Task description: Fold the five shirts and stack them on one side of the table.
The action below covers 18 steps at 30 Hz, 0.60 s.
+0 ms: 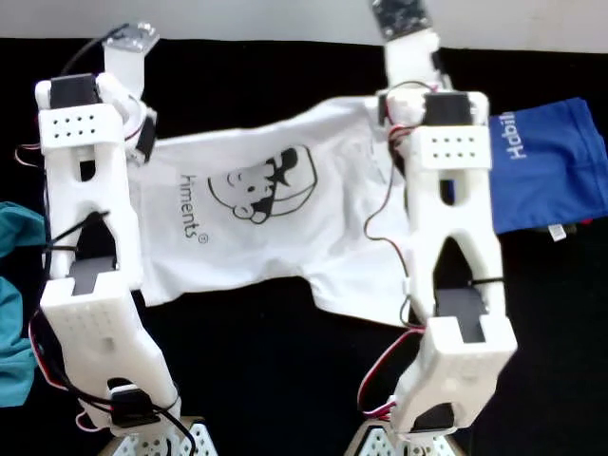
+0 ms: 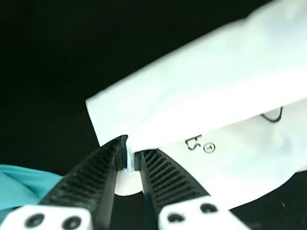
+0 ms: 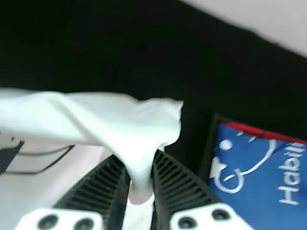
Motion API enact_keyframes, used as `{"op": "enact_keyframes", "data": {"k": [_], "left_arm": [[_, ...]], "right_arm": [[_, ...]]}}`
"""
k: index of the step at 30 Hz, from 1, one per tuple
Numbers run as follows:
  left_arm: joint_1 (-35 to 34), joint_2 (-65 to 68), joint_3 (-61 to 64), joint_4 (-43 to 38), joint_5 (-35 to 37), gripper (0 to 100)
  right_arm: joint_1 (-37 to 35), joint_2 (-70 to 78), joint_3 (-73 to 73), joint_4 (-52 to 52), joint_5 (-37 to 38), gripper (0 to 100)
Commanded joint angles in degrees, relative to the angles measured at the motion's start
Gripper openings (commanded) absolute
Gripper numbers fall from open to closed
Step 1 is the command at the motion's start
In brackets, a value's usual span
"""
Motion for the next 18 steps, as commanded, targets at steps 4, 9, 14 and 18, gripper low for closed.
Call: {"op": "enact_keyframes", "data": {"k": [4,9,14,18], "left_arm": [[0.48,3.91,-2.07,5.71,-0.18,1],[0.66,8.66,-2.07,8.44,-0.18,1],[0.4,9.63,-2.95,10.9,-0.26,1],[0.4,5.49,-3.12,14.42,-0.26,1]], "right_arm": [[-1.45,8.48,-2.86,4.97,0.09,0.5],[0.48,15.25,-2.86,5.67,-3.34,0.5],[2.95,15.52,-4.53,9.98,-3.43,0.5],[4.97,11.56,-6.9,17.54,-3.43,0.5]]}}
